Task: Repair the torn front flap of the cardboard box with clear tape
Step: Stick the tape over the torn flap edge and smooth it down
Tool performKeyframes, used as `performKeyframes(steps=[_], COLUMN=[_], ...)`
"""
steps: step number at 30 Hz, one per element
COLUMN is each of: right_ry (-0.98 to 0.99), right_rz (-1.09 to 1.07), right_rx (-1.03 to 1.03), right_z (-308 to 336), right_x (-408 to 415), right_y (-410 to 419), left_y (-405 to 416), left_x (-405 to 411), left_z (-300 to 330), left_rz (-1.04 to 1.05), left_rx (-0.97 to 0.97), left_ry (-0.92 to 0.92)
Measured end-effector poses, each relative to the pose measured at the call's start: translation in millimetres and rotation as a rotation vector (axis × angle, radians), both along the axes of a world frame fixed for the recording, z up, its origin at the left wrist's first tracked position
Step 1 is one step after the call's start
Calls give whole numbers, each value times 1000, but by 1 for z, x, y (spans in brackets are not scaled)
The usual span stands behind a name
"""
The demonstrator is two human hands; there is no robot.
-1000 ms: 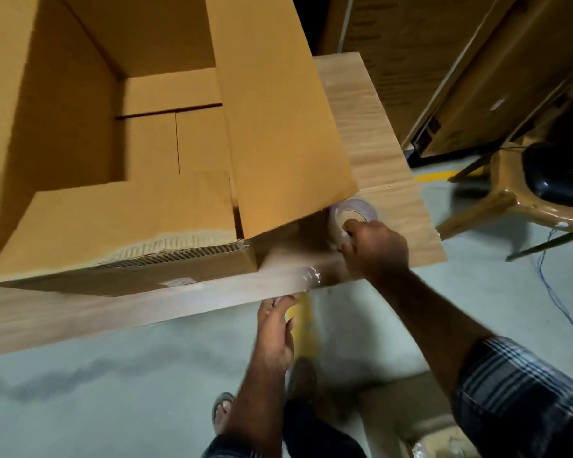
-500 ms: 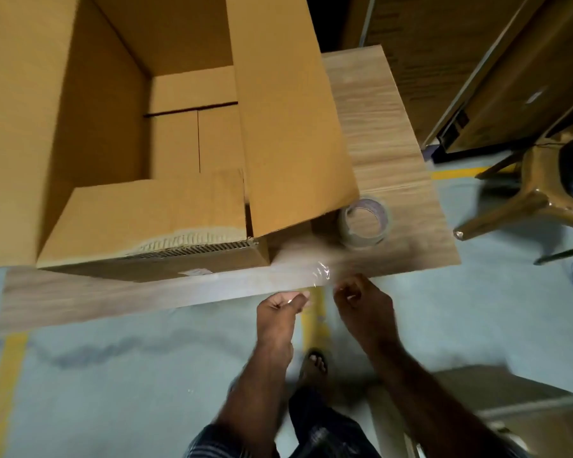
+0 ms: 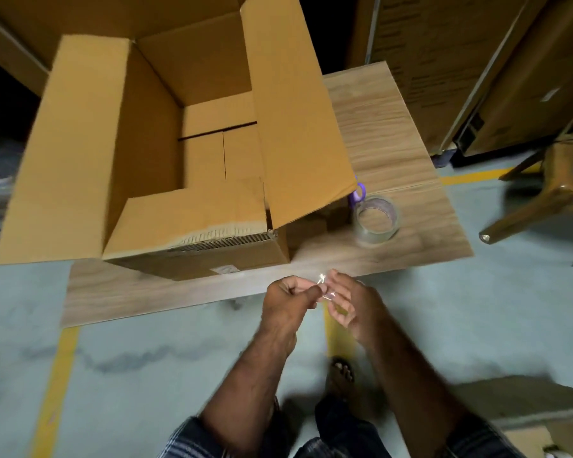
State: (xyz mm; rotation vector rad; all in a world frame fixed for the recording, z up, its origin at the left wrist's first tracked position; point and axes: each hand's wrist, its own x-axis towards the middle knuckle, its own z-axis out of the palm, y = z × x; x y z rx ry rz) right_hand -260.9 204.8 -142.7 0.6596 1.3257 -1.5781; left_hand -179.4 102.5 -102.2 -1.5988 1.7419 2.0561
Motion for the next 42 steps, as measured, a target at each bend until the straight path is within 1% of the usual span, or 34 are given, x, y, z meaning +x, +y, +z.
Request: performKeyframes(steps=[2, 5, 11, 16, 18, 21, 25, 29, 33, 37, 42], right_ry=[99, 274, 667, 864, 916, 974, 1027, 1005, 963, 969, 952], right_rz=[-40, -40, -41, -101, -121, -143, -160, -199, -206, -188, -188], right_rx=[-28, -86, -89, -112, -123, -123, -81, -45, -60, -34, 13], right_z=[13, 40, 101, 155, 174, 196, 212, 214, 201, 175, 136], right_x=[7, 20, 67, 112, 126, 140, 144, 143, 135, 118, 93], right_y=[0, -3, -28, -58, -67, -73, -73, -69, -65, -67, -75], left_y=[-11, -30, -76, -115, -129, -146, -159, -161, -158, -155, -151], left_x=[15, 39, 87, 123, 134, 148, 158, 156, 147, 134, 110], left_z=[12, 28, 70, 118, 135, 154, 171, 174, 166, 148, 119], left_rz=[-69, -163, -260, -289, -259, -213, -221, -200, -157, -61, -3], left_rx=[6, -9, -140, -271, -279, -268, -285, -306, -286, -279, -323], left_ry=[24, 85, 265, 376, 426, 487, 540, 575, 577, 498, 429])
